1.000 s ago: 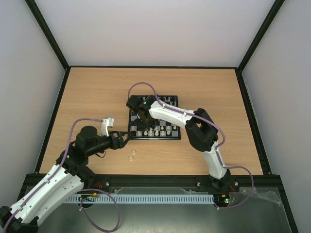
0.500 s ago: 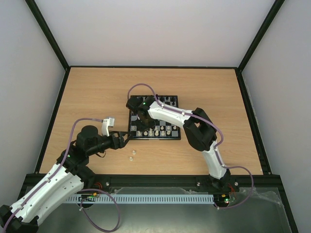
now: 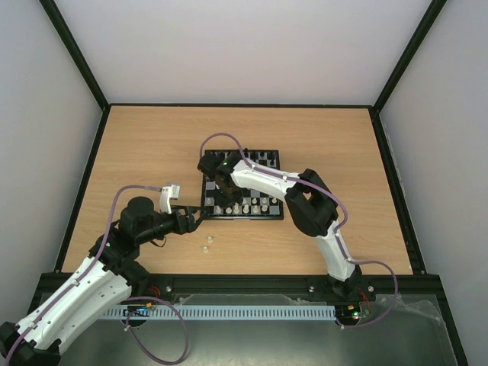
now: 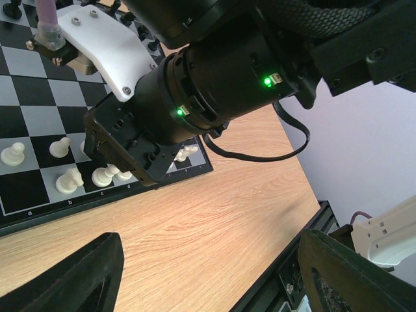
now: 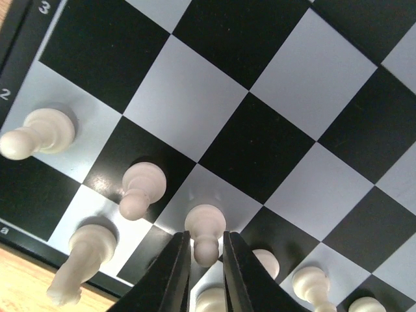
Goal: Set up the chess pieces on the board
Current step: Place the chess piece on the chessboard, then pick up the chess piece at the center of the board.
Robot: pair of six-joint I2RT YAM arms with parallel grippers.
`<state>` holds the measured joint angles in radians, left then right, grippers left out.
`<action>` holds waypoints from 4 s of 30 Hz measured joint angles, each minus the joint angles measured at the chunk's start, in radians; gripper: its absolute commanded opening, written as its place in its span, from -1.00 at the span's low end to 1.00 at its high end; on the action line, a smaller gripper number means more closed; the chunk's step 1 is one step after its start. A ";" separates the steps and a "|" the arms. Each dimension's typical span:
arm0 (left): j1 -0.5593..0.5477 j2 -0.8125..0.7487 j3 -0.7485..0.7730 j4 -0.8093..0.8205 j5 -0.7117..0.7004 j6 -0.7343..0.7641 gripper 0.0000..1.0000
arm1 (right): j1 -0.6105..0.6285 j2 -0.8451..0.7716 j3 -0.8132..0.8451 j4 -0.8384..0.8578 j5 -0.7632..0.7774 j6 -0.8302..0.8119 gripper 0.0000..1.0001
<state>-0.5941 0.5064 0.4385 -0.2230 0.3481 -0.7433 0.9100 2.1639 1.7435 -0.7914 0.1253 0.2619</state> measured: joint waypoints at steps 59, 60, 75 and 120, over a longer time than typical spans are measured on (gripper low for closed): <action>0.000 0.041 0.000 0.009 0.008 0.001 0.52 | 0.000 -0.022 0.003 0.027 0.045 -0.013 -0.48; 0.000 0.042 0.000 0.009 0.009 0.001 0.52 | 0.000 -0.022 0.003 0.029 0.045 -0.013 -0.48; 0.002 0.047 0.003 0.008 0.008 0.005 0.57 | 0.000 -0.108 -0.011 0.075 0.054 -0.023 0.00; 0.006 -0.226 0.123 -0.225 -0.200 -0.003 0.99 | 0.308 -0.278 -0.405 0.343 -0.006 0.131 -0.20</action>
<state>-0.5877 0.2806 0.5617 -0.4484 0.1482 -0.7467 1.2179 1.8858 1.3388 -0.4488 0.1192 0.3931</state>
